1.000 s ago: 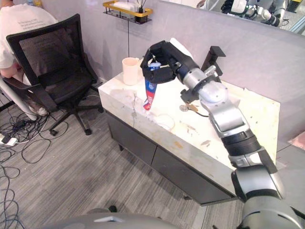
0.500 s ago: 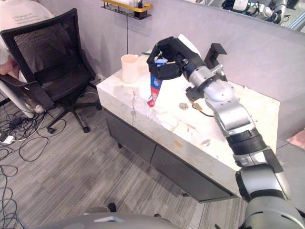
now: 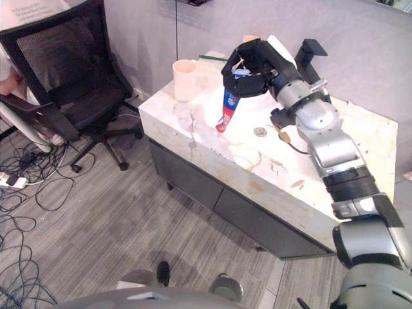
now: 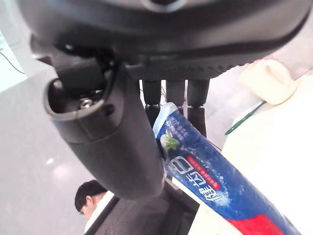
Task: Organize the bathroom.
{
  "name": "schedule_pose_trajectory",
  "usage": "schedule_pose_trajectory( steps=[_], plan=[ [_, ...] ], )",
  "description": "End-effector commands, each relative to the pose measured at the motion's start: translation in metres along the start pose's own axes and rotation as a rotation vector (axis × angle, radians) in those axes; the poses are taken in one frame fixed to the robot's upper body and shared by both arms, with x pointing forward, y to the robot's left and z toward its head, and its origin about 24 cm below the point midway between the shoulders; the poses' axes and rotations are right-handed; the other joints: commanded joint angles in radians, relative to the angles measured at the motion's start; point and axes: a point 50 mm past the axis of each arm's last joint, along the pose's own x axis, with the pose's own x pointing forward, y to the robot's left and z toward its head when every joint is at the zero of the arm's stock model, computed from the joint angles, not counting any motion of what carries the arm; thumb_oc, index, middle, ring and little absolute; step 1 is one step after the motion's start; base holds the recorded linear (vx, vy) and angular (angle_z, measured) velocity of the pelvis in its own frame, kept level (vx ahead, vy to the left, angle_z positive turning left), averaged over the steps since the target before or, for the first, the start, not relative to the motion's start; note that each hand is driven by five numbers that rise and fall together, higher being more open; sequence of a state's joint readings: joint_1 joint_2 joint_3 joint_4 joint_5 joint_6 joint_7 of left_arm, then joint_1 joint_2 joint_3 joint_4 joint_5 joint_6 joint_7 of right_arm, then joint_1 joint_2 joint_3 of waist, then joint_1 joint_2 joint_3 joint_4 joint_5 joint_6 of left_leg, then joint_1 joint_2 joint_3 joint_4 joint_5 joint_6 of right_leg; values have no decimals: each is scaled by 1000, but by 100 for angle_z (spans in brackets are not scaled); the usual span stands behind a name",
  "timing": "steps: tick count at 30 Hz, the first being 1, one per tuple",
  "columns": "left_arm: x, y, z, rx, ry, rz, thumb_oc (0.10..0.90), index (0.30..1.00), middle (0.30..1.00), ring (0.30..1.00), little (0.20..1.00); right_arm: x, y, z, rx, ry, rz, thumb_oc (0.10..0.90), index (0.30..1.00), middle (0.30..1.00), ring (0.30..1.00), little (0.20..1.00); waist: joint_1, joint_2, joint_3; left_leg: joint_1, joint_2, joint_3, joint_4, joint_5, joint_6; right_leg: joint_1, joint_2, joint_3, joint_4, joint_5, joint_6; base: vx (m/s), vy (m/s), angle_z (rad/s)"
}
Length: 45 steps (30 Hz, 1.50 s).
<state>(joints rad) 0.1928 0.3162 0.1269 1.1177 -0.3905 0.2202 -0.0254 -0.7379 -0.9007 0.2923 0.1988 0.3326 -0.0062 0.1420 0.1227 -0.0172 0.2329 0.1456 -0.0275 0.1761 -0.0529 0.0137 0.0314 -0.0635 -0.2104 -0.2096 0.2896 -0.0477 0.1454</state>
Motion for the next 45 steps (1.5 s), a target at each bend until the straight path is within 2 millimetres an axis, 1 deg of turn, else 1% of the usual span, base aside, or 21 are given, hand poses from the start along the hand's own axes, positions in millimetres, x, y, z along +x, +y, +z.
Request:
schedule_pose_trajectory(
  steps=[1,2,4,5,7,8,10,12,15,20,24,31,38,40,41,42,43,44,45],
  plan=[
    [-5,34,-11,71,30,97,800,900,900,900,900,11,-55,97,-72,-394,-199,400,300,300,300,300,19,-42,-95,-36,-40,-143,142,-131,-4,-22,-19,41,-123,157,60,77,-153,59],
    [-5,34,1,76,-1,109,800,900,900,900,900,11,-65,100,-81,-390,-215,400,300,300,300,300,11,-49,-97,-46,-19,-152,160,-134,-11,-5,18,58,-140,100,36,71,-184,72],
    [-5,31,6,72,-8,92,800,900,900,900,900,10,-78,98,-88,-374,-223,400,300,300,300,300,9,-59,-110,-46,-12,-146,149,-136,-17,26,42,58,-192,88,20,86,-159,81],
    [-5,31,5,80,-3,91,800,900,900,900,900,10,-79,98,-90,-372,-223,400,300,300,300,300,10,-60,-113,-45,-11,-145,147,-137,-18,30,44,57,-199,88,19,82,-83,52],
    [-4,31,-3,115,28,88,800,900,900,900,900,12,-85,98,-102,-352,-225,400,300,300,300,300,13,-68,-128,-44,-4,-134,134,-133,-27,57,55,45,-242,87,11,78,-66,22],
    [-4,31,-10,147,55,82,800,900,900,900,900,13,-89,97,-101,-340,-232,400,300,300,300,300,11,-72,-141,-41,2,-128,120,-131,-33,73,66,44,-270,83,3,68,-35,1],
    [-4,32,-14,161,67,79,800,900,900,900,900,13,-92,96,-105,-333,-238,400,300,300,300,300,8,-73,-147,-39,2,-130,115,-133,-33,78,70,47,-279,81,1,51,-7,2],
    [-4,33,-17,168,73,80,800,900,900,900,900,11,-96,93,-107,-325,-248,400,300,300,300,300,4,-72,-153,-36,4,-127,106,-132,-35,82,75,52,-280,75,-1,43,5,7],
    [-4,37,-15,158,67,94,800,900,900,900,900,8,-100,92,-112,-319,-258,400,300,300,300,300,-3,-70,-159,-33,9,-126,98,-129,-36,85,78,58,-272,64,-2,26,9,10],
    [-5,40,-8,143,50,106,800,900,900,900,900,5,-105,95,-111,-326,-272,400,300,300,300,300,-11,-68,-163,-28,18,-120,93,-124,-40,87,77,53,-259,52,-4,13,0,8],
    [-5,40,-6,134,44,104,800,900,900,900,900,4,-108,95,-110,-331,-278,400,300,300,300,300,-10,-68,-167,-27,23,-121,92,-123,-44,92,80,49,-260,48,-9,6,-10,4],
    [-4,36,-9,128,56,95,800,900,900,900,900,9,-107,104,-89,-362,-289,400,300,300,300,300,-1,-68,-175,-24,34,-125,89,-116,-54,108,82,34,-263,38,-18,12,-11,8],
    [-3,34,-14,126,68,94,800,900,900,900,900,14,-102,106,-83,-364,-286,400,300,300,300,300,4,-67,-173,-21,42,-129,91,-111,-59,118,83,26,-250,28,-25,22,-8,6],
    [-3,34,-18,142,76,98,800,900,900,900,900,16,-102,105,-81,-350,-293,400,300,300,300,300,0,-67,-173,-18,61,-96,102,-106,-71,133,92,10,-253,17,-36,46,3,25],
    [-3,33,-19,163,82,92,800,900,900,900,900,15,-104,104,-92,-339,-298,400,300,300,300,300,-3,-73,-170,-38,72,-90,174,-95,-86,141,102,17,-259,12,-51,26,19,20],
    [-3,33,-19,163,82,92,800,900,900,900,900,15,-104,104,-92,-339,-298,400,300,300,300,300,-3,-73,-170,-38,72,-90,174,-95,-86,141,102,17,-259,12,-51,2,30,24],
    [-3,31,-20,185,89,89,800,900,900,900,900,13,-107,104,-93,-334,-307,400,300,300,300,300,-4,-75,-164,-65,75,-107,232,-77,-96,145,108,27,-259,8,-62,-18,51,37],
    [-2,30,-22,204,100,86,800,900,900,900,900,10,-112,101,-96,-327,-321,400,300,300,300,300,-4,-72,-149,-101,123,-111,280,-31,-124,140,105,17,-233,1,-66,-18,51,37],
    [-2,30,-22,204,100,86,800,900,900,900,900,10,-112,101,-96,-327,-321,400,300,300,300,300,-4,-72,-149,-101,123,-111,280,-31,-124,140,105,17,-233,1,-66,13,94,63]
  ],
)
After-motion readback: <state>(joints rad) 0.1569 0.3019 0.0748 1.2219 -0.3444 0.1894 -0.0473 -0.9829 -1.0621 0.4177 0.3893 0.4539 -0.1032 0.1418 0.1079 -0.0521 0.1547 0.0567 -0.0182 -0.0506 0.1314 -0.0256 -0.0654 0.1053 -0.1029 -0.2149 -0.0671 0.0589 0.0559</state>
